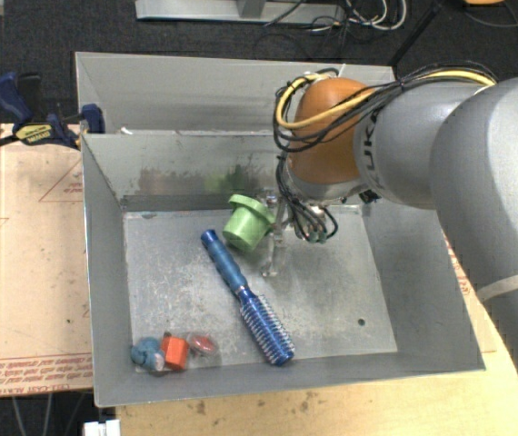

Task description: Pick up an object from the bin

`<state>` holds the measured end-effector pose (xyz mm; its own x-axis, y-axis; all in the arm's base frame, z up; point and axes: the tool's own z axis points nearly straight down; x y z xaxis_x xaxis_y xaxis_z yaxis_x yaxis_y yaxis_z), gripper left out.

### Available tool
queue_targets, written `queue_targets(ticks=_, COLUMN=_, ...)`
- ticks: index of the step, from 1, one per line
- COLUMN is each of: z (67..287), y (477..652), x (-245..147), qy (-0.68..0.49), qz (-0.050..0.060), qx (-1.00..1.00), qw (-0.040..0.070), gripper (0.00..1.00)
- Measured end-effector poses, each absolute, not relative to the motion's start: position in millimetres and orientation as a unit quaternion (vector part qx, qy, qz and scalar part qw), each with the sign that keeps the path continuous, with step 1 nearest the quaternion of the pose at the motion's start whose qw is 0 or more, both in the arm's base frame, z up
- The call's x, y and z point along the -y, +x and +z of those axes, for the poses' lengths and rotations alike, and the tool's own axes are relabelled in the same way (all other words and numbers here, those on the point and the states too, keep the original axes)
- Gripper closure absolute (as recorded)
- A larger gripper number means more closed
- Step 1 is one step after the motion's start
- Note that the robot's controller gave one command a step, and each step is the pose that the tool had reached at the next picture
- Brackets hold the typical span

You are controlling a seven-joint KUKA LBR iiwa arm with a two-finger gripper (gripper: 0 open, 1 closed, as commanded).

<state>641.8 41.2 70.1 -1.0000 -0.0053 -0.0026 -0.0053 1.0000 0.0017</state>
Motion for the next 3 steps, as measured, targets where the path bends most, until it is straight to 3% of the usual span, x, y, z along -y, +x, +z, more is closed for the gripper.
queue_targets(ticks=1, z=71, y=642.4, x=-42, qy=-0.003, qz=0.001, qx=-1.0, qw=0.002, gripper=0.0)
queue_targets(ticks=2, z=74, y=644.7, x=-42, qy=-0.003, qz=0.001, qx=-1.0, qw=0.006, gripper=1.0)
queue_targets(ticks=3, z=129, y=646.9, x=-42, qy=-0.004, qz=0.001, qx=-1.0, qw=0.005, gripper=1.0)
